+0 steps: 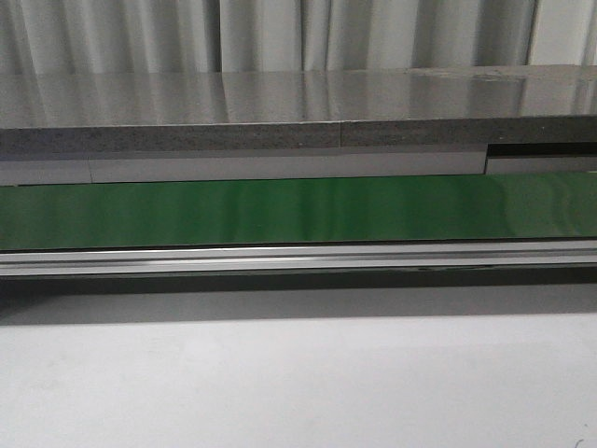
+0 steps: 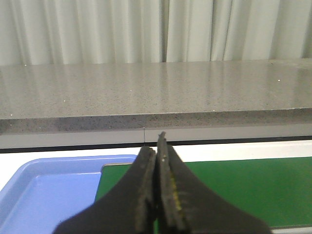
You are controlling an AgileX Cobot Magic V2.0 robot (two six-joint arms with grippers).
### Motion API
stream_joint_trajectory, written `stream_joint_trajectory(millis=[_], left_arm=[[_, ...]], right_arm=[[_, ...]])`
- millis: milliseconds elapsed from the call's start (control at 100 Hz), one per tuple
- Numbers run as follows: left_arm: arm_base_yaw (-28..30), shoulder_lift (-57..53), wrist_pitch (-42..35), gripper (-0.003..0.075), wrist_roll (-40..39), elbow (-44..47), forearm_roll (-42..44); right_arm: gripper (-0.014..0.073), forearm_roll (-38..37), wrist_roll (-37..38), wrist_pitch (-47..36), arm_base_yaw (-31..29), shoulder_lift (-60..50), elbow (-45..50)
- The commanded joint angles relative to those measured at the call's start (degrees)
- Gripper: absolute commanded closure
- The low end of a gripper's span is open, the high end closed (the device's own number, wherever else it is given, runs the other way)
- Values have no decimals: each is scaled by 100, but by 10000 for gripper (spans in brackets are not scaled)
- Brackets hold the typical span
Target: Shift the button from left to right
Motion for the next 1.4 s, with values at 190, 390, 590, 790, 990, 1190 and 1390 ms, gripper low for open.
stream_joint_trajectory(millis=[190,390,590,790,990,1190,1390], left_arm=[[-44,34,-429,741,-23,-154,-62],[-44,34,-429,741,-23,-154,-62],[-44,34,-429,741,-23,-154,-62],[-44,34,-429,741,-23,-154,-62],[-44,34,-429,741,-23,-154,-62],[-44,34,-429,741,-23,-154,-62],[-44,34,-429,741,-23,-154,-62]], right_arm=[[116,140,326,-605,993,-1100,-159],[116,-546,850,-872,1423,-1817,23],[116,-959,1276,-1745,1494,-2779,1207],[116,-827,1276,-2721,1494,-4051,2866],[116,-647,1276,-2837,1494,-5417,4491],[116,-261,1276,-2961,1494,-6829,5582],[116,-89,1276,-2182,1494,-7788,5861]])
